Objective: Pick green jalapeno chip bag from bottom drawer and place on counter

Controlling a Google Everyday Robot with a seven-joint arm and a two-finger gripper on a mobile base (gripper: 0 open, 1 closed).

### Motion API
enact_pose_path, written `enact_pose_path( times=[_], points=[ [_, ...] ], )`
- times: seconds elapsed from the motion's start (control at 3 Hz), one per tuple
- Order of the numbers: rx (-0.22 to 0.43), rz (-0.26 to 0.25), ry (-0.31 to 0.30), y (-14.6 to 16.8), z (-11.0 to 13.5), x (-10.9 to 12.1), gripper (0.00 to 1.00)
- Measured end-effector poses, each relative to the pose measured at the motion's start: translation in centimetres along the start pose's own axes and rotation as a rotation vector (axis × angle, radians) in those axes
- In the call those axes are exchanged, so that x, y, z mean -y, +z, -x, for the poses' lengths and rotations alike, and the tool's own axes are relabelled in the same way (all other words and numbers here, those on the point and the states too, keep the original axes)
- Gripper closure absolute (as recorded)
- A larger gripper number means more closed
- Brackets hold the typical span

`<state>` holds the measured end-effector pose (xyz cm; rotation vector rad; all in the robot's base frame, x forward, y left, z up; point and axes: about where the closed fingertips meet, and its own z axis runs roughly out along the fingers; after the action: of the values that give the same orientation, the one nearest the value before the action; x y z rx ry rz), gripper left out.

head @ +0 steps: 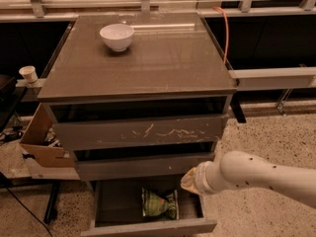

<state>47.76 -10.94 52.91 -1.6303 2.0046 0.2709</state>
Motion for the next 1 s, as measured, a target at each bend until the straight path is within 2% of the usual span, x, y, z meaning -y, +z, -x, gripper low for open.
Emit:
enact_pose_path(
  times=[0.33, 0.67, 1.0],
  points=[
    [0.019, 0.039, 0.049, 6.2, -3.4, -0.1, 1.0],
    [0.02, 0.039, 0.049, 6.2, -3.4, -0.1, 1.0],
    [0.031, 0.063, 0.062, 8.6, -4.1, -1.0, 1.0]
  ],
)
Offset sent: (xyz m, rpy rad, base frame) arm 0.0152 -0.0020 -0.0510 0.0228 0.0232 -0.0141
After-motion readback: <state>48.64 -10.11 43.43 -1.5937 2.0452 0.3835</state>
